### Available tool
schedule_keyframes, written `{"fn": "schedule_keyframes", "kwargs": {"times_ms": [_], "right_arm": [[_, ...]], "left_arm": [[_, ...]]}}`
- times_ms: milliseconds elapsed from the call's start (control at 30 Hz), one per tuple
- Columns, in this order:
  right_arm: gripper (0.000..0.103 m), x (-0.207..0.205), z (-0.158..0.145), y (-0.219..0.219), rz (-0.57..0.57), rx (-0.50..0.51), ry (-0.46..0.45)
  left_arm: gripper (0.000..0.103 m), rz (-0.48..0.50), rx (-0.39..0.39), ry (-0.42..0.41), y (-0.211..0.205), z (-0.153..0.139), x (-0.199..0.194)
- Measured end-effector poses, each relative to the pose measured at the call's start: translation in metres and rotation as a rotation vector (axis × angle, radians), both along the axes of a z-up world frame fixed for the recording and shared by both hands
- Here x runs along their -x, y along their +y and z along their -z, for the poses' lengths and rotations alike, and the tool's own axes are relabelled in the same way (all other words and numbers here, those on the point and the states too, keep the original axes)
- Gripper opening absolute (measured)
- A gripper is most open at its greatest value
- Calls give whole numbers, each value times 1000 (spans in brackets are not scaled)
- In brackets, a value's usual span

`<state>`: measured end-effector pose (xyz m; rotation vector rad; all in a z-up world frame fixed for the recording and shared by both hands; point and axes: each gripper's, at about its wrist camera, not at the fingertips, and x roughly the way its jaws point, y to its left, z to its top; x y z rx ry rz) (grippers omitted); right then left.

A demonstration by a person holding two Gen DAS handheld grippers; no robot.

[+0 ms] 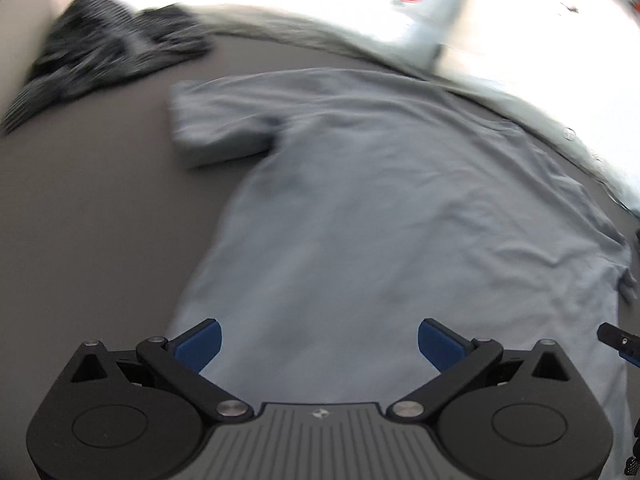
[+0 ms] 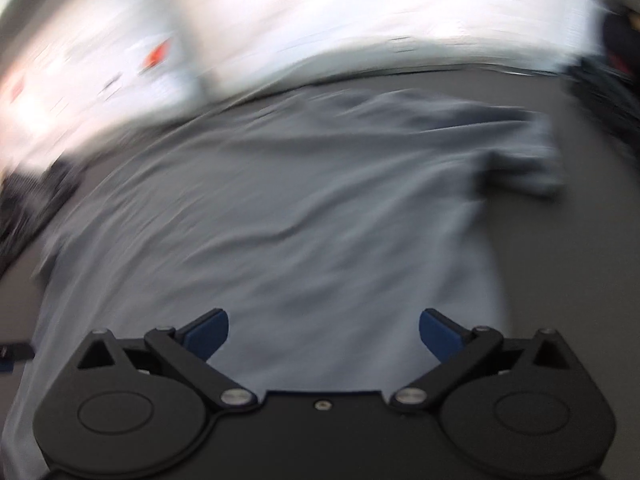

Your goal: Fold clothes

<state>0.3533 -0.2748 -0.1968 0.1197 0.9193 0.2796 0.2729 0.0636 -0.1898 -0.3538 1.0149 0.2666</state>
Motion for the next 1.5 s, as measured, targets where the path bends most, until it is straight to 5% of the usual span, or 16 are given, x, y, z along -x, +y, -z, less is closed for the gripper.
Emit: {"fn": "schedule_keyframes", "kwargs": {"times_ms": [133,367,600,867,1033,1200,1300,1367,1500], "right_arm": [[103,11,-3,40,-38,61,-14],[103,26,17,81,63,119,-69],[103,45,30,100,144,179,-229],[103,43,30,101,147,184,-240],[103,43,31,101,147,183,-241],[103,43,31,100,148,180,-240],[103,44,30,100,150,180,-240],[103,44,30,100,150,181,-239],[103,44,30,100,150,180,-239]], "left_arm": [[103,-40,32,12,40,9,28],[103,-33,42,-27,105,10,45],[103,-19,40,-48,152,17,26],[101,-116,138,-176,190,24,-23],[79,-154,274,-248,199,27,-64],[73,-150,317,-274,191,37,-100],[46,-168,293,-253,185,46,-117],[8,-177,262,-260,180,47,-123],[5,-157,268,-282,170,42,-130]]}}
